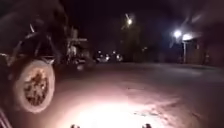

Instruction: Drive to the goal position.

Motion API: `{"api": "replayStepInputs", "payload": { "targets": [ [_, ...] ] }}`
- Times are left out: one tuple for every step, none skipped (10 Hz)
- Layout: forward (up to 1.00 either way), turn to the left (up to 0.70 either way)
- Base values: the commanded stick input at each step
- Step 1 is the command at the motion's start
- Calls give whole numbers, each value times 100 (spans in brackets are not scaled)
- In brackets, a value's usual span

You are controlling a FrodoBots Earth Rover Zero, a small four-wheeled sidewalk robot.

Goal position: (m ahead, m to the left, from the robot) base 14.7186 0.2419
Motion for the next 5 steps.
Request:
{"api": "replayStepInputs", "payload": {
  "targets": [
    [85, 0],
    [85, 0],
    [85, 0],
    [85, 0],
    [85, 0]
  ]
}}
